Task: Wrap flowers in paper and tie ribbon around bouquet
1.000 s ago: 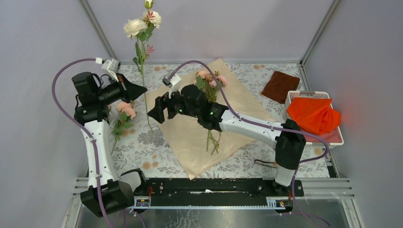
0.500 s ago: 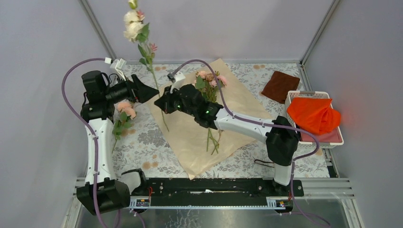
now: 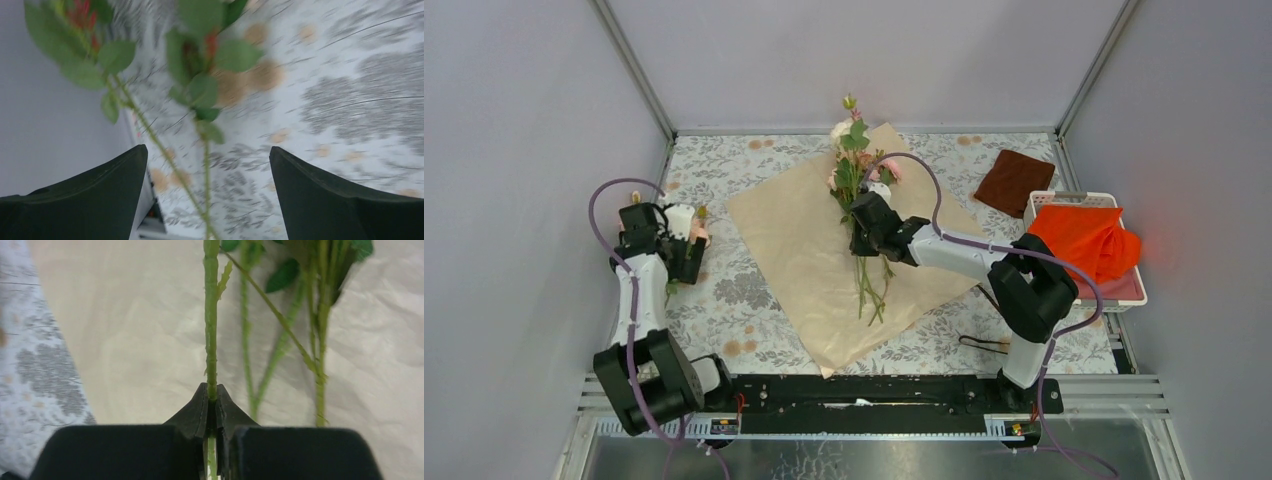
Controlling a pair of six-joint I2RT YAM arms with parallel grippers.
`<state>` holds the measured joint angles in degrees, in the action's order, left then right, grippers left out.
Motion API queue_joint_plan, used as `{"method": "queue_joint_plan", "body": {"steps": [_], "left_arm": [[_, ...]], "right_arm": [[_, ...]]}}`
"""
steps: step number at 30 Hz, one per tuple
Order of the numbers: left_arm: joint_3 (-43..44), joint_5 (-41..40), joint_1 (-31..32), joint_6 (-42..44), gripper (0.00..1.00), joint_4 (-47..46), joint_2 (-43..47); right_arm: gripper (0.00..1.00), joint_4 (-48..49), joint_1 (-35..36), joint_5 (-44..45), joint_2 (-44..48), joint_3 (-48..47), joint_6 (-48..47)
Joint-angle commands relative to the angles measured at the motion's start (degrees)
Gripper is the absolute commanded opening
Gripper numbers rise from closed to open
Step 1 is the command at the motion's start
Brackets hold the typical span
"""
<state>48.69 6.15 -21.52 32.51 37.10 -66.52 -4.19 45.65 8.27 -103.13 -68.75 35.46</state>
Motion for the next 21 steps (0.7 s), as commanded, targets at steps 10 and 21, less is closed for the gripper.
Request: {"method": "queue_joint_plan", "body": {"steps": [10, 21], "left_arm": [[0.14, 4.82, -13.37, 14.47, 0.86, 1.37, -13.94], [4.60, 8.78, -17.23, 10.67, 0.00, 2.89, -24.97]], "right_arm": [[0.53, -13.78, 0.03, 14.63, 4.19, -5.13, -6.09], [0.55, -16.16, 0.70, 14.70, 10.47, -5.56, -8.00]]}}
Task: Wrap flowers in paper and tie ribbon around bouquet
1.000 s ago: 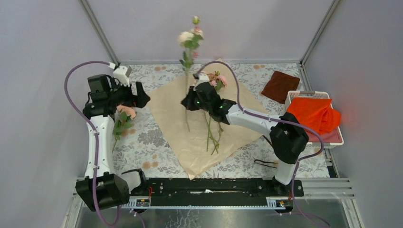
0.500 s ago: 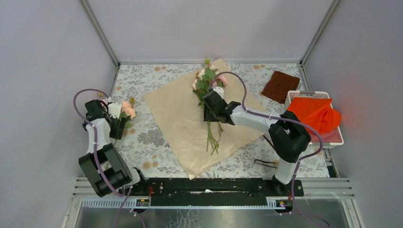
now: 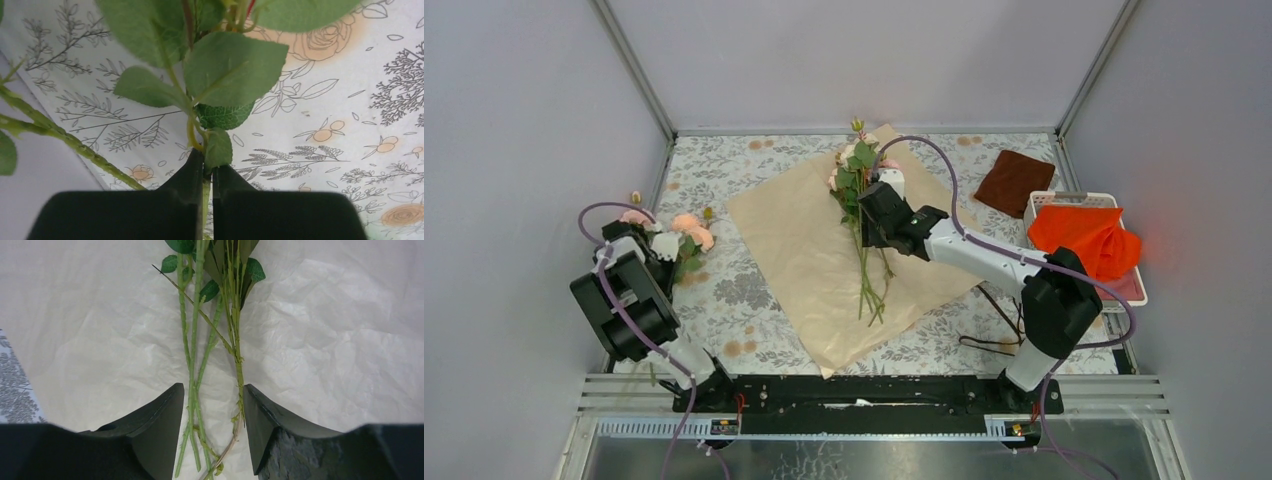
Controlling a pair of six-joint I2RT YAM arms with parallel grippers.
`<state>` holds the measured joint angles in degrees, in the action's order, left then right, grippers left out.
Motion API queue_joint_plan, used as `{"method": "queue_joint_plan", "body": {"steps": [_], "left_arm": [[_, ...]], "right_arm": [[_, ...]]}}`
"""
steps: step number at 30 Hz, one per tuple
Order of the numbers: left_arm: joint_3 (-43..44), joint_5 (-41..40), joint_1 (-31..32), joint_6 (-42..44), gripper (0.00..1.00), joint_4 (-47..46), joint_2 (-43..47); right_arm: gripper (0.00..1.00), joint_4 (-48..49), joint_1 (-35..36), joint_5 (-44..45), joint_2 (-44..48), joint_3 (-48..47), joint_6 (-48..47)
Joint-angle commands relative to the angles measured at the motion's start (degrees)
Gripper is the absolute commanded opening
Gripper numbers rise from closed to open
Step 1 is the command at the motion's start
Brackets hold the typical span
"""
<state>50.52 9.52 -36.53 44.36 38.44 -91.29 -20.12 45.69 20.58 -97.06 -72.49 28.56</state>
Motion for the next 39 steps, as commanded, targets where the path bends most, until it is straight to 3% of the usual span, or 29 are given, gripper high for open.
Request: {"method": "queue_joint_plan", "body": {"steps": [1, 5, 7, 10, 13, 15, 21, 29, 31, 33, 34, 39], "left_arm": [[4.25, 9.68, -3.48, -1.20, 0.00, 3.82, 1.47], [12.50, 37.29, -13.82, -3.45, 0.00, 10.96, 10.95], [16.43, 47.20, -15.46, -8.47, 0.00, 12.39, 14.36], [20.06, 63.15, -14.03, -16.57, 0.00, 13.46, 18.07], [22.46, 70.79, -8.04, -23.03, 0.00, 13.03, 21.60], [22.16, 75.27, -4.95, -28.44, 0.00, 10.02, 24.08], [21.86, 75.39, 0.53, -36.74, 0.00, 5.74, 29.85], [20.03, 74.29, 2.61, -37.08, 0.00, 5.60, 30.16], [19.10, 75.21, 3.09, -37.27, 0.00, 5.60, 30.24], [18.96, 75.53, 3.53, -37.61, 0.00, 5.55, 30.20], [18.82, 75.25, 3.62, -37.59, 0.00, 5.59, 30.25], [18.86, 73.27, 3.62, -35.66, 0.00, 5.50, 29.34]], "right_arm": [[0.55, -0.23, 0.82, 2.59, 4.94, -1.91, -1.16], [0.56, -0.03, 5.24, 6.07, 5.46, -4.46, -6.40], [0.62, 2.88, 9.13, 3.05, 4.65, -6.00, -12.12], [0.96, 11.04, 12.96, -10.63, 3.20, -7.43, -17.01], [1.00, 22.62, 13.87, -24.83, 0.58, -9.46, -13.35], [1.00, 29.02, 14.40, -29.65, -2.68, -12.08, -10.31], [1.00, 39.25, 17.08, -33.57, -11.11, -20.79, -8.91], [0.99, 41.84, 17.69, -36.33, -17.42, -26.73, -4.65], [0.85, 41.73, 17.68, -35.39, -18.33, -27.42, -3.82], [0.55, 41.44, 17.68, -35.66, -19.21, -28.10, -3.03], [0.50, 41.79, 17.72, -36.11, -19.30, -27.91, -2.71], [0.69, 38.27, 17.50, -32.45, -15.48, -25.26, -6.35]]}}
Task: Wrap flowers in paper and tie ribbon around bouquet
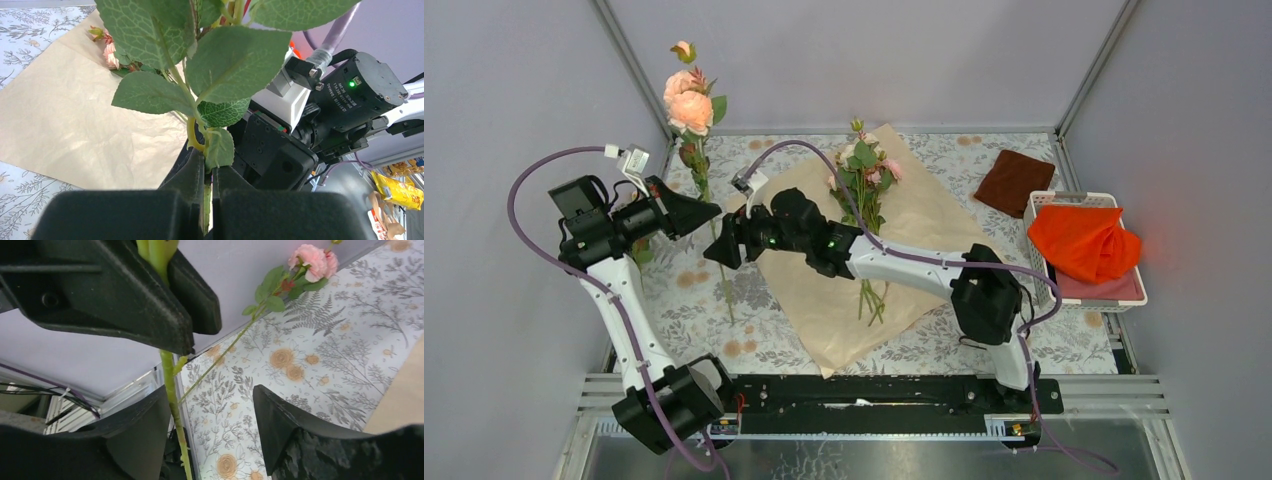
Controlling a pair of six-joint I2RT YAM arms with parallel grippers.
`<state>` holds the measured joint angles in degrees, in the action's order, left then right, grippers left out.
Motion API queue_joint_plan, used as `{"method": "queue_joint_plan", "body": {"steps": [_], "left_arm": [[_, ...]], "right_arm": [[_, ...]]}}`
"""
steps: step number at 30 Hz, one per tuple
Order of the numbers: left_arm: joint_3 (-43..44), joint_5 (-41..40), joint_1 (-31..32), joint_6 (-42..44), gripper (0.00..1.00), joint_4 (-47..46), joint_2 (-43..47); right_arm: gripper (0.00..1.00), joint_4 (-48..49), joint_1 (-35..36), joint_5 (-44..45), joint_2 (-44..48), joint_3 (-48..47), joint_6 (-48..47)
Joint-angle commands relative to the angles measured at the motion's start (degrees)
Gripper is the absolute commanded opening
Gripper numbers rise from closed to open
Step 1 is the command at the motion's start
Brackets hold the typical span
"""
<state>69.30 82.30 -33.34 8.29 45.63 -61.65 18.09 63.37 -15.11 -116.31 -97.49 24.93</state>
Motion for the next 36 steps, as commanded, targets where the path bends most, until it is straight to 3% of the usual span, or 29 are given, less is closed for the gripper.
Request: {"method": "queue_joint_plan", "body": {"steps": [1, 4, 7, 12, 19, 21, 22, 23, 24, 25, 26, 27, 28, 29, 30, 31, 34, 36], "left_arm": [[0.17, 0.41, 0.41, 0.67, 0.00, -1.68, -0.51], [0.44, 0.56, 0.89, -1.50, 0.00, -4.76, -0.55], [0.20, -0.85, 4.07, -8.72, 0.00, -11.20, -0.13], [-2.64, -8.42, 14.38, -24.62, 0.00, -26.20, -0.40], [-1.33, -10.58, 19.52, -29.14, 0.00, -29.28, 0.01], [-1.64, -10.84, 20.48, -29.70, 0.00, -29.41, 0.11], [-2.00, -11.15, 21.03, -29.73, 0.00, -29.38, 0.19], [-2.50, -11.26, 21.26, -29.81, 0.00, -29.68, 0.22], [-2.95, -11.33, 21.53, -29.78, 0.00, -29.81, 0.22], [-3.29, -11.56, 21.64, -29.70, 0.00, -29.87, 0.14], [-3.34, -12.23, 21.64, -29.01, 0.00, -29.01, 0.02], [-2.65, -13.92, 21.62, -26.31, 0.27, -25.84, -0.25], [-1.32, -16.16, 21.61, -21.24, 0.66, -20.98, -0.71], [0.38, -18.92, 21.58, -14.78, 0.93, -15.55, -1.42], [1.98, -22.78, 21.58, -4.08, 0.98, -9.41, -2.18], [2.51, -28.87, 21.59, 1.39, 0.99, -5.91, -2.66], [-4.23, -51.22, 20.51, 9.27, 0.99, -5.94, -1.88], [-9.85, -61.29, 17.54, 12.68, 0.99, -8.80, -1.70]], "right_arm": [[0.69, -1.38, -0.41, 4.99, 5.69, 1.19, -4.46], [0.74, -4.03, -1.23, 8.91, 13.70, 7.71, -9.94], [0.80, -5.77, -1.25, 7.18, 19.34, 11.49, -13.42], [0.82, -2.64, -1.24, 3.81, 17.79, 12.67, -8.63], [0.78, -3.23, -1.19, 10.39, 14.82, 9.90, -8.60], [0.70, -2.63, -1.24, 11.37, 14.63, 9.69, -8.43], [0.60, -2.14, -1.24, 11.69, 14.59, 9.77, -8.30], [0.40, -1.69, -1.24, 12.80, 14.66, 10.05, -8.00], [0.13, -1.28, -1.27, 14.35, 14.97, 10.70, -7.40], [0.00, -1.01, -1.51, 17.18, 15.67, 11.51, -6.92], [0.00, -1.45, -2.18, 18.72, 16.20, 12.35, -6.21], [0.00, -2.74, -3.35, 19.48, 16.74, 13.03, -4.58], [0.00, -4.76, -4.93, 19.77, 17.14, 13.60, -2.20], [0.00, -7.41, -6.77, 20.02, 17.43, 14.13, 0.25], [0.00, -10.12, -8.39, 20.69, 17.61, 15.06, 2.27], [0.00, -12.93, -9.80, 21.62, 17.64, 15.90, 3.40], [0.00, -21.72, -12.54, 26.23, 16.21, 17.34, 2.32], [0.00, -26.64, -15.08, 26.00, 14.13, 17.66, 3.19]]}}
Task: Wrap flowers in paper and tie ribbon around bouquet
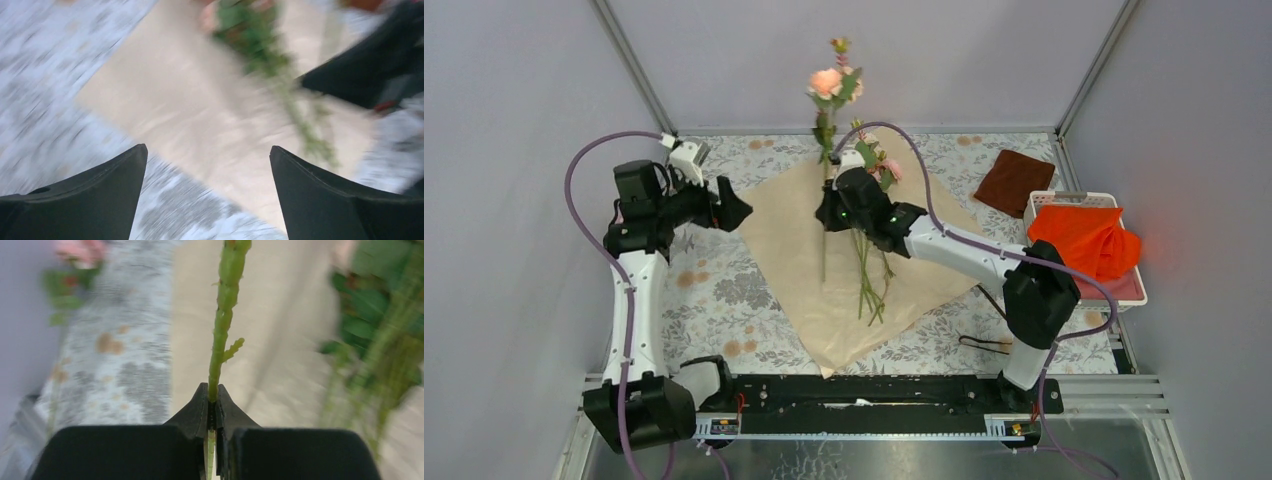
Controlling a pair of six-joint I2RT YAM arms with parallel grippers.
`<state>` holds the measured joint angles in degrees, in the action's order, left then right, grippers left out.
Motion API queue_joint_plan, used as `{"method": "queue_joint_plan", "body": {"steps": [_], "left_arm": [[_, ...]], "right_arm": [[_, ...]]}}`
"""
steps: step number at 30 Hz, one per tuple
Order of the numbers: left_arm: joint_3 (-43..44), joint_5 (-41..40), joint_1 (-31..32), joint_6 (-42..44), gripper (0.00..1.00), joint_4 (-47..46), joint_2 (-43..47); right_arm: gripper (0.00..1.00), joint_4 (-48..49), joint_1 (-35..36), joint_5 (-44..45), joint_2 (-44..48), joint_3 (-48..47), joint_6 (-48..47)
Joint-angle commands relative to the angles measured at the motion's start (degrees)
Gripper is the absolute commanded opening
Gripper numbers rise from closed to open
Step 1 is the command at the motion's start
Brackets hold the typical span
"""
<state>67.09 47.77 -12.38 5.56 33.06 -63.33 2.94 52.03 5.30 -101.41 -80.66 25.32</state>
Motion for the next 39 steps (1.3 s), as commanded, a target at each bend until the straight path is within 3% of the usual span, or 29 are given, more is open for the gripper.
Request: {"method": "queue_joint_plan", "body": {"steps": [1, 3, 8, 11, 14, 18, 20, 22, 24, 27, 28, 32, 36, 39], "left_arm": [[-10.02, -30.14, -5.97, 17.21, 0.99, 2.49, -0.43], [-13.69, -34.32, -12.30, 20.80, 0.99, -0.58, -2.04], [-16.51, -35.34, -29.05, 27.04, 0.99, -4.53, -8.90], [-15.98, -35.24, -33.58, 29.22, 0.98, -4.39, -15.02], [-15.50, -34.34, -34.90, 29.99, 0.98, -3.75, -20.60], [-15.71, -34.32, -35.40, 28.96, 0.97, -6.59, -25.34], [-14.95, -34.21, -35.47, 28.14, 0.88, -7.45, -27.70], [-14.08, -33.24, -35.52, 27.70, 0.71, -6.94, -29.99], [-13.45, -31.13, -35.57, 27.88, 0.50, -4.88, -31.11], [-13.14, -27.18, -36.01, 28.29, 0.09, -2.12, -31.28], [-12.84, -26.07, -36.29, 28.28, 0.00, -1.31, -31.18], [-9.97, -18.16, -38.87, 27.61, 0.00, 3.77, -28.27], [-5.25, -5.39, -40.08, 27.91, 0.00, 11.60, -21.58], [-1.04, 9.46, -39.54, 29.29, 0.00, 18.90, -16.20]], "right_arm": [[0.00, -13.26, -4.69, 5.76, -1.67, 0.92, 3.10], [0.00, -15.67, -5.62, 7.29, -3.24, 1.08, 3.14], [0.01, -17.58, -6.36, 9.43, -6.88, 0.65, 3.95], [0.13, -19.60, -7.00, 10.56, -8.78, -0.76, 4.82], [0.36, -20.78, -7.12, 12.10, -9.18, -1.60, 4.82], [0.48, -23.49, -6.97, 14.33, -8.13, -2.43, 3.88], [0.50, -24.40, -6.85, 14.68, -6.90, -2.33, 3.39], [0.51, -24.60, -6.33, 14.96, -5.18, -1.92, 2.79], [0.52, -24.50, -5.90, 14.99, -3.33, -1.54, 2.20], [0.54, -24.56, -5.54, 14.99, -0.73, -0.91, 1.77], [0.54, -24.51, -5.47, 14.91, 0.11, -0.66, 1.62], [0.55, -23.79, -4.92, 13.99, 3.57, 0.33, 0.15], [0.56, -21.69, -3.57, 11.78, 6.77, 1.33, -2.82], [0.58, -12.86, -2.74, 1.60, 9.98, 4.05, -4.65]]}}
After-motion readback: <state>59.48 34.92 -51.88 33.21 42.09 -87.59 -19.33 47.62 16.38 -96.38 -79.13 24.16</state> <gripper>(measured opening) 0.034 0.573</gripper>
